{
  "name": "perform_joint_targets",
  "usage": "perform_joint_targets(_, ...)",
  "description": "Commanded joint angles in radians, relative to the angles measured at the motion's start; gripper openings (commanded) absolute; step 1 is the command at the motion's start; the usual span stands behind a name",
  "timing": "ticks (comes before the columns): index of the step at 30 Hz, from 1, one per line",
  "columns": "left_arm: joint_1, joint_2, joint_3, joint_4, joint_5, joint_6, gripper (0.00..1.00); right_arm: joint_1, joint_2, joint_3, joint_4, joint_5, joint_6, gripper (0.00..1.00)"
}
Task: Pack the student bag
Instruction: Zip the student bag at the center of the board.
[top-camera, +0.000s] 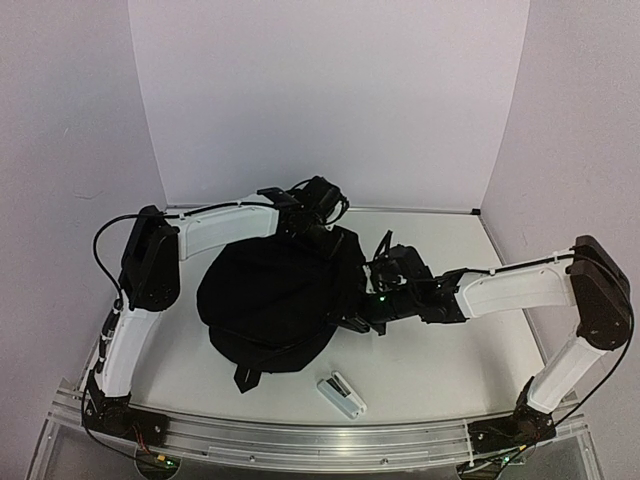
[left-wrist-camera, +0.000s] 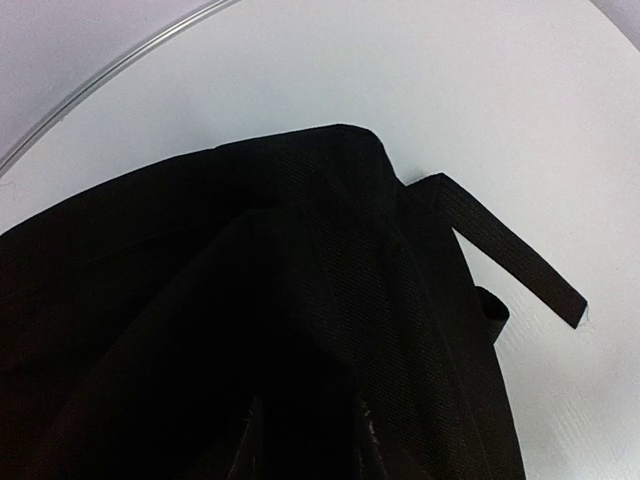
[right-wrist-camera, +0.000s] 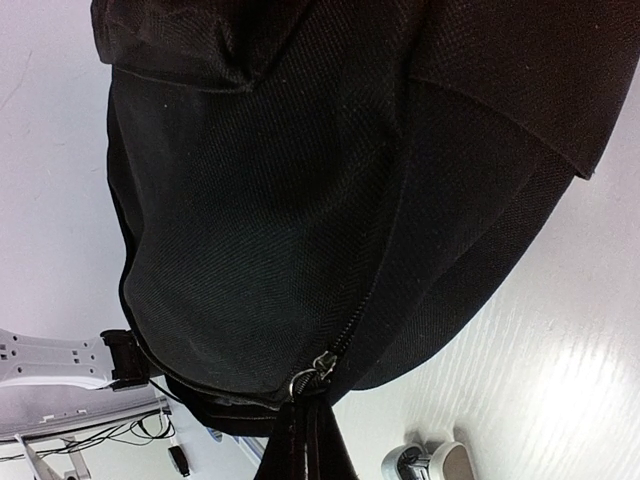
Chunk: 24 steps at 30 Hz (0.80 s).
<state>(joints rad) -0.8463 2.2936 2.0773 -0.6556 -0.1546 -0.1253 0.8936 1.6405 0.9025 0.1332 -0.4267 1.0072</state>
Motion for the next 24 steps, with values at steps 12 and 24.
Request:
perform_joint_targets(12, 0.018, 0.058, 0.122, 0.064, -0.056, -0.01, 0.0, 0.071, -0.03, -0.02, 0.047, 0.04, 0.061, 0.0)
perform_joint_targets(24, 0.053, 0.078, 0.144, 0.218, -0.03, 0.0, 0.0, 0.181, -0.005, 0.041, 0.074, 0.069, 0.123, 0.0)
